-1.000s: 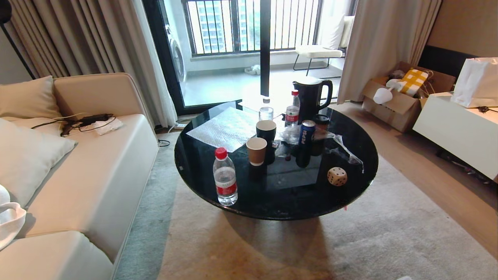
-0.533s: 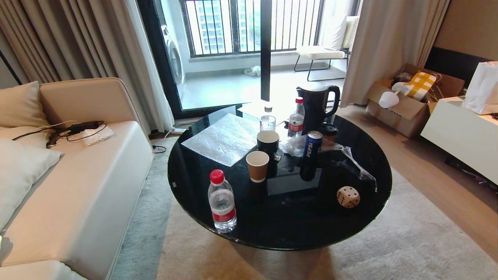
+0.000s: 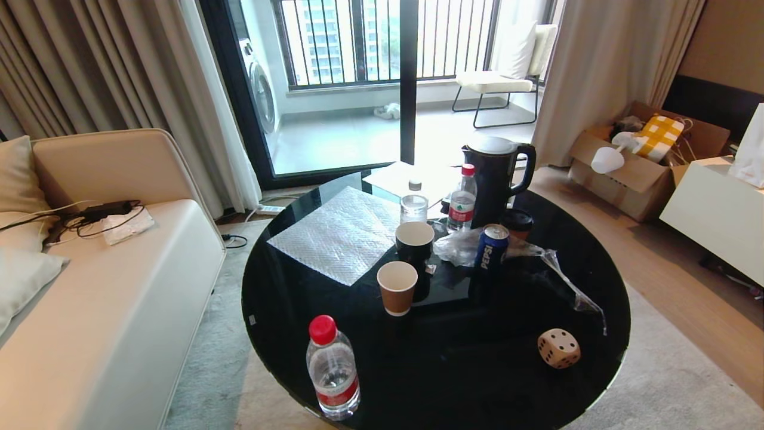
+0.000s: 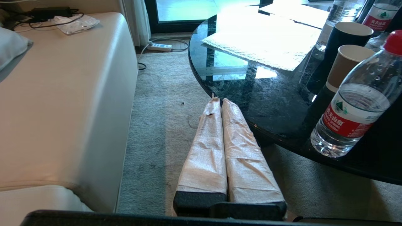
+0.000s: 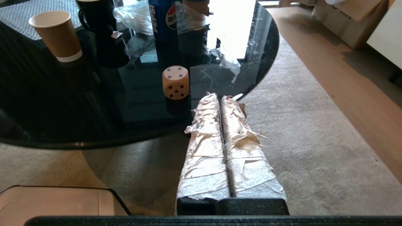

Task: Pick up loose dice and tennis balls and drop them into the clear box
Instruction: Pick up toys out of the box

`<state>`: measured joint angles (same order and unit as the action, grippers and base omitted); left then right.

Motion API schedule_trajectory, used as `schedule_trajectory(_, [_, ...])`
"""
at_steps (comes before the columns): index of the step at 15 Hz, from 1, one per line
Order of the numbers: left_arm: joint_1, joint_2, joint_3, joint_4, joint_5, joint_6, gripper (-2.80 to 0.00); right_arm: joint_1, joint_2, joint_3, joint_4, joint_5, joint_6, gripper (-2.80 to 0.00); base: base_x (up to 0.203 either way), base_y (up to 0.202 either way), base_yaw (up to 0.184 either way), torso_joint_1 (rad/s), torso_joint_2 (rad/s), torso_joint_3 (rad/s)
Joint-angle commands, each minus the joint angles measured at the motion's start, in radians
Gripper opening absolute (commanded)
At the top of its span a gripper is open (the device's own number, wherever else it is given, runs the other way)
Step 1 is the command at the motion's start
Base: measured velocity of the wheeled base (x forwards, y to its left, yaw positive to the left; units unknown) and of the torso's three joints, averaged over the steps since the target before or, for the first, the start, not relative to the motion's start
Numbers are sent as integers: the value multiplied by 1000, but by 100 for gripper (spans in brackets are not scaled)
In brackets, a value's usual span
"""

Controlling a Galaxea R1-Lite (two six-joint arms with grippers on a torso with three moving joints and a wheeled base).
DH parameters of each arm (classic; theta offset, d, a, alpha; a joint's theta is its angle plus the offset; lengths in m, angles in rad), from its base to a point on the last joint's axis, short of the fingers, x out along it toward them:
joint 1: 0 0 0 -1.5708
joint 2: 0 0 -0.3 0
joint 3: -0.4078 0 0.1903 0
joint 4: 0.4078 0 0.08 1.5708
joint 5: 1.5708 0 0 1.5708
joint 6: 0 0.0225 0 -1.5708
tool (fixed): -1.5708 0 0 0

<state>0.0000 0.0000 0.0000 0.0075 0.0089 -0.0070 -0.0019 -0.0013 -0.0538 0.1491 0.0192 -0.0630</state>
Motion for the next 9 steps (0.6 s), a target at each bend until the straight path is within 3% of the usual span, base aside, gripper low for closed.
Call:
schedule_trajectory(1, [0,0,0,0,0,-1,-280,0,0,0,0,1,-1,-280,112,0,-4,2,-2,2])
schedule_trajectory(9, [0,0,0,0,0,-1,-280,0,0,0,0,1,-1,-280,0,0,0,0,0,0])
